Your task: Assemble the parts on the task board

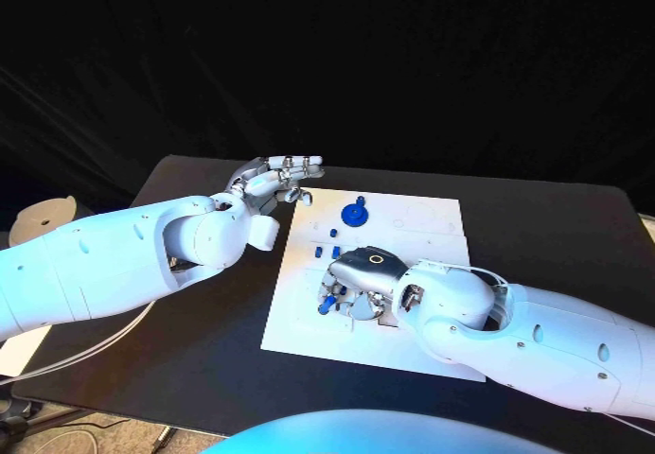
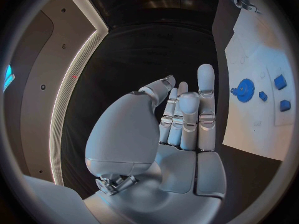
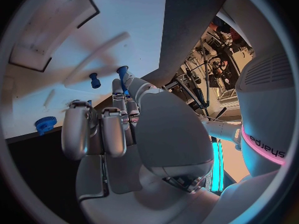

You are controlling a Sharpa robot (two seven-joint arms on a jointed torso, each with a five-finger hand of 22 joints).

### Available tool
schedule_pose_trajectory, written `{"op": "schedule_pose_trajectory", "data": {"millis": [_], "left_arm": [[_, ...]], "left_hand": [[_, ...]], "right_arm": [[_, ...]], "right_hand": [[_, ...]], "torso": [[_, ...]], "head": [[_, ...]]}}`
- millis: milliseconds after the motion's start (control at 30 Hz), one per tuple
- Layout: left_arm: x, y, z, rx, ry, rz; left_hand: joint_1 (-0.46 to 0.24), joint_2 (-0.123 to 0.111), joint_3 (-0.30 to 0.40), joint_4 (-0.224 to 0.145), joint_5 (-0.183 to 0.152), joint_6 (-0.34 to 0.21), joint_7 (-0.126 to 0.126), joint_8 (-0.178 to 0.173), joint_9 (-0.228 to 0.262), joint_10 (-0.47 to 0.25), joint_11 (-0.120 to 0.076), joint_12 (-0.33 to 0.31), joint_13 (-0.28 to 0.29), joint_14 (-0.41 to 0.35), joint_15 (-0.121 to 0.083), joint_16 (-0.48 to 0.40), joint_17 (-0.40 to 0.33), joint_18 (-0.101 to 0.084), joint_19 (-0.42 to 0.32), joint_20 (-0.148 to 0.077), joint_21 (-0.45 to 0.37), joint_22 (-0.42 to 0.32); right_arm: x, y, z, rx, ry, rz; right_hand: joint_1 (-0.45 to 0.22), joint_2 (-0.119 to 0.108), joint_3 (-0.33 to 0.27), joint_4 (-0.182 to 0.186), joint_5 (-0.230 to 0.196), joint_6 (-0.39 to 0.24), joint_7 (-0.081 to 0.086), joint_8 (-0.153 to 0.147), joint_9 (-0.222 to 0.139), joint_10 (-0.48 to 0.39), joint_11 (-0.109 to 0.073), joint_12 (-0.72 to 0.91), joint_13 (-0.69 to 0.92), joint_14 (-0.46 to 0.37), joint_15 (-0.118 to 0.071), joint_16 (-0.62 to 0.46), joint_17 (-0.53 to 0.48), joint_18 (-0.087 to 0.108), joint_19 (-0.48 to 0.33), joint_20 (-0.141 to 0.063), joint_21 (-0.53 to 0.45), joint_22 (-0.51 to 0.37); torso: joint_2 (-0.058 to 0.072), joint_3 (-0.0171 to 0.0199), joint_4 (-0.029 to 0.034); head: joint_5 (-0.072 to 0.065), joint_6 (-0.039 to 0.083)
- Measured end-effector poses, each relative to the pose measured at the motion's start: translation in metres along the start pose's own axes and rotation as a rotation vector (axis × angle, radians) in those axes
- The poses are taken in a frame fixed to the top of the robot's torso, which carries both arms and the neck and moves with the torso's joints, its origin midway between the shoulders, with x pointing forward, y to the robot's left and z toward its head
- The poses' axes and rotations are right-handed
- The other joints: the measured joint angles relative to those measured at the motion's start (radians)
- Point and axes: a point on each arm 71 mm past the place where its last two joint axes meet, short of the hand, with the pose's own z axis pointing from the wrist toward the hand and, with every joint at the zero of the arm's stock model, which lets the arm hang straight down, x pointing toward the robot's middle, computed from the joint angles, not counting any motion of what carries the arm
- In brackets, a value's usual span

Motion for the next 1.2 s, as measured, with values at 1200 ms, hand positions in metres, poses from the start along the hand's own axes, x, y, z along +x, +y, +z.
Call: {"op": "schedule_pose_trajectory", "data": {"millis": [1200], "left_arm": [[-0.0015, 0.0002, -0.0001, -0.006, 0.0, 0.0]], "left_hand": [[0.008, 0.008, 0.004, -0.004, 0.0, -0.007, 0.0, 0.004, 0.0, -0.013, 0.005, 0.011, 0.0, 0.0, 0.0, 0.0, -0.006, 0.0, 0.0, 0.0, 0.0, 0.002]], "right_arm": [[0.0011, 0.0074, 0.0019, 0.005, -0.045, -0.037]], "right_hand": [[-0.094, -0.08, -0.215, 0.05, 0.011, -0.215, 0.014, -0.026, -0.038, -0.276, 0.054, -0.012, -0.003, 0.0, 0.047, -0.043, -0.087, 0.015, -0.036, 0.047, -0.066, -0.09]], "torso": [[0.0, -0.0003, 0.0]], "head": [[-0.003, 0.0]]}}
